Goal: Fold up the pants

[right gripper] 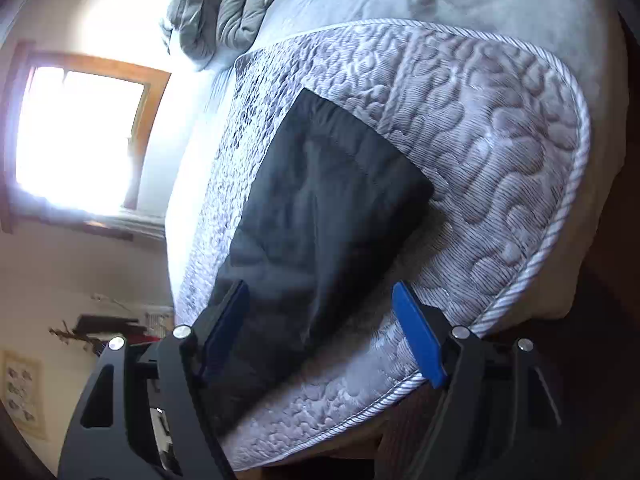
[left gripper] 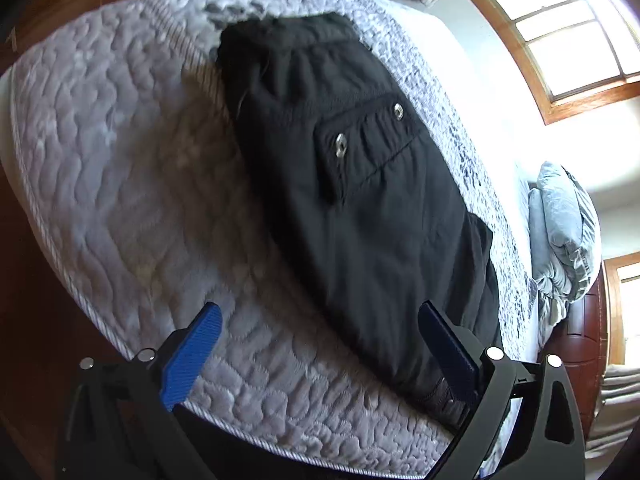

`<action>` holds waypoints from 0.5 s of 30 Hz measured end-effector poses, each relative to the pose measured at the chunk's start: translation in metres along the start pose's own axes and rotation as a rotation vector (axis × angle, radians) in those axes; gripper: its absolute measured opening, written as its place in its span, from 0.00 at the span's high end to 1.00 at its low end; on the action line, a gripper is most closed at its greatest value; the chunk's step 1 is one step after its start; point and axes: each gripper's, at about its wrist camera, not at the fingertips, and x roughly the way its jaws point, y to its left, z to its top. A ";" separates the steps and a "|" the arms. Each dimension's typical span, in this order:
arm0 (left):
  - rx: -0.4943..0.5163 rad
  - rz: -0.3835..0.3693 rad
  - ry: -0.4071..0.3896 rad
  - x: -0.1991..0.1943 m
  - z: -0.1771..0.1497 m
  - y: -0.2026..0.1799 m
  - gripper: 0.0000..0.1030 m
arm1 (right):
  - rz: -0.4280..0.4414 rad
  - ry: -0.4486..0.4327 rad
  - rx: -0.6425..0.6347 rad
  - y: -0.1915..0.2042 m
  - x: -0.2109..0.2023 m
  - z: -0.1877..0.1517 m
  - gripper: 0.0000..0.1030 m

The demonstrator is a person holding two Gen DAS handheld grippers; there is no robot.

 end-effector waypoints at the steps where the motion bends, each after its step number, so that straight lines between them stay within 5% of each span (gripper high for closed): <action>1: -0.013 0.002 0.008 0.002 -0.004 0.002 0.04 | 0.008 -0.005 0.019 -0.004 -0.001 0.000 0.24; 6: -0.059 -0.014 0.029 0.011 -0.019 0.005 0.04 | 0.087 -0.013 0.075 -0.017 0.010 0.005 0.19; 15: -0.087 -0.042 0.060 0.024 -0.030 0.008 0.04 | 0.102 -0.018 0.119 -0.028 0.035 0.016 0.19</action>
